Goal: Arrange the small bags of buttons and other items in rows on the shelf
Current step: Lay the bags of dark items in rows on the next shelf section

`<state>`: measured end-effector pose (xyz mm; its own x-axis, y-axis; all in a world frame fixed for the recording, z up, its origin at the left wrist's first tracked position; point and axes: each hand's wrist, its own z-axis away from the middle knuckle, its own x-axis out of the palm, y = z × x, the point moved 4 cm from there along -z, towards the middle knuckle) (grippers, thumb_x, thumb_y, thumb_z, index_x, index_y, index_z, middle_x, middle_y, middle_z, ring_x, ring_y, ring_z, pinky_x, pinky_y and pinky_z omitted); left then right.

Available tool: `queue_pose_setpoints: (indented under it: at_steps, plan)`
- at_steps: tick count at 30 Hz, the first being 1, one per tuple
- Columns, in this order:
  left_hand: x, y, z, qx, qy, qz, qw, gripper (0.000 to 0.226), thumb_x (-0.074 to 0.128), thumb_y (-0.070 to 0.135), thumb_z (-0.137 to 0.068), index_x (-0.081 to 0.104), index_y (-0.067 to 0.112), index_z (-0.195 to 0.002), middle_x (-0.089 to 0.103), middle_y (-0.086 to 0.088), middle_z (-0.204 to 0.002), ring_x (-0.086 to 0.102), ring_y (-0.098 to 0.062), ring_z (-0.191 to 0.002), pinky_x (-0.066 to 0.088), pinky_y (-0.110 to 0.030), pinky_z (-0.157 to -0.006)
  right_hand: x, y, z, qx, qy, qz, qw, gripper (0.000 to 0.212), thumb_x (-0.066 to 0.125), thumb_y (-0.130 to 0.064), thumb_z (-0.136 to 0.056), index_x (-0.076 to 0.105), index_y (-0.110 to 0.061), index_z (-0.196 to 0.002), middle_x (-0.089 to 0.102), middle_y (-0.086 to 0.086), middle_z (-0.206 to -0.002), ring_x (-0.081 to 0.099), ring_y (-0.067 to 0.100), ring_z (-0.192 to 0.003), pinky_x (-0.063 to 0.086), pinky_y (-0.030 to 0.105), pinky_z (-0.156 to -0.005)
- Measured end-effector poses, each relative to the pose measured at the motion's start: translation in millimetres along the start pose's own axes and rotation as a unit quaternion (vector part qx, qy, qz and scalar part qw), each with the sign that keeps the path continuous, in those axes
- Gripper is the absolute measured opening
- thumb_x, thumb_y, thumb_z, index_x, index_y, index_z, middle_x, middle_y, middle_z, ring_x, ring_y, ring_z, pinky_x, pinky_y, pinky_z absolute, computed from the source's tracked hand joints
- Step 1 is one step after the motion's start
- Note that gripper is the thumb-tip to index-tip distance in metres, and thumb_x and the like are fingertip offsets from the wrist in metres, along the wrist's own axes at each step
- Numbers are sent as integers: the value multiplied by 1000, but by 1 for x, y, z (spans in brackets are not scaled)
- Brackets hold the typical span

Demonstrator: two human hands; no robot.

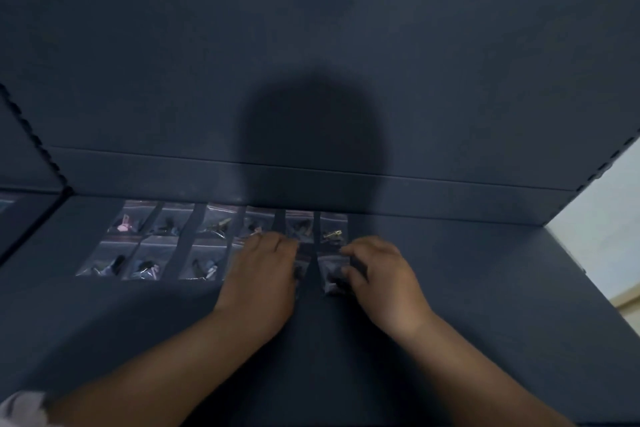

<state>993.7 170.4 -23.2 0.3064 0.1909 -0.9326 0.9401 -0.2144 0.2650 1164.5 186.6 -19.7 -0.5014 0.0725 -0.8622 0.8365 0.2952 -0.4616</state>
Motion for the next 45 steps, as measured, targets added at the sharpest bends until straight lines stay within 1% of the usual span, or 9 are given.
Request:
queue_pose_setpoints:
  at_steps: [4, 9, 14, 18, 23, 32, 36, 40, 45]
  plan:
    - [16, -3, 6, 87, -74, -22, 993, 44, 48, 4, -73, 64, 17, -113, 61, 1, -117, 53, -23, -106, 40, -29, -96, 14, -2, 6, -87, -59, 28, 994, 21, 56, -17, -90, 68, -18, -108, 61, -5, -119, 49, 19, -114, 28, 12, -92]
    - [29, -10, 7, 107, -66, -44, 991, 45, 74, 9, -54, 70, 16, -98, 70, 0, -95, 66, -22, -79, 58, -36, -69, 23, 2, 8, -92, -69, 23, 993, 26, 55, -19, -91, 66, -17, -115, 61, -3, -123, 49, 21, -115, 27, 14, -95]
    - [33, -9, 0, 106, -65, -53, 991, 42, 72, 12, -65, 68, 18, -107, 69, 1, -99, 64, -21, -84, 55, -33, -75, 27, 6, 4, -79, -68, 25, 994, 26, 57, -20, -90, 67, -19, -113, 62, -4, -122, 51, 21, -114, 27, 15, -96]
    - [35, -6, -3, 103, -72, -44, 991, 42, 55, 13, -82, 58, 17, -124, 61, -2, -118, 56, -25, -104, 47, -37, -92, 32, 8, 1, -72, -72, 27, 994, 30, 57, -22, -90, 64, -21, -119, 55, -4, -130, 48, 19, -118, 27, 16, -101]
    - [36, -8, -4, 94, -70, -41, 992, 34, 68, 12, -69, 68, 18, -103, 68, 0, -94, 62, -22, -81, 55, -35, -73, 33, 8, -2, -73, -78, 31, 994, 30, 58, -21, -89, 65, -19, -118, 58, -2, -128, 50, 22, -116, 28, 17, -99]
    - [36, -7, -4, 97, -63, -40, 992, 35, 61, 11, -76, 66, 16, -110, 66, -3, -103, 60, -25, -91, 53, -39, -81, 34, 7, -3, -71, -79, 35, 994, 30, 58, -21, -89, 64, -20, -118, 58, -3, -126, 50, 22, -114, 32, 21, -101]
    - [34, -6, -1, 103, -50, -35, 993, 41, 55, 12, -81, 58, 14, -122, 61, -4, -116, 56, -26, -103, 47, -37, -92, 31, 4, -4, -67, -85, 37, 993, 29, 54, -24, -92, 61, -21, -120, 55, -4, -130, 47, 20, -117, 32, 21, -102]
    - [25, -12, 2, 89, -23, -30, 995, 39, 58, 15, -76, 63, 13, -115, 65, -4, -109, 61, -25, -97, 51, -36, -88, 26, -4, -6, -74, -72, 45, 994, 28, 53, -22, -92, 62, -20, -118, 56, -2, -129, 48, 21, -117, 32, 22, -101]
    - [7, -28, 10, 65, 8, -40, 997, 42, 39, 29, -74, 68, 15, -101, 68, -3, -99, 66, -25, -87, 57, -34, -76, 25, -26, -10, -97, -40, 32, 994, 31, 51, -26, -85, 66, -18, -111, 62, 1, -118, 56, 25, -106, 47, 36, -92]
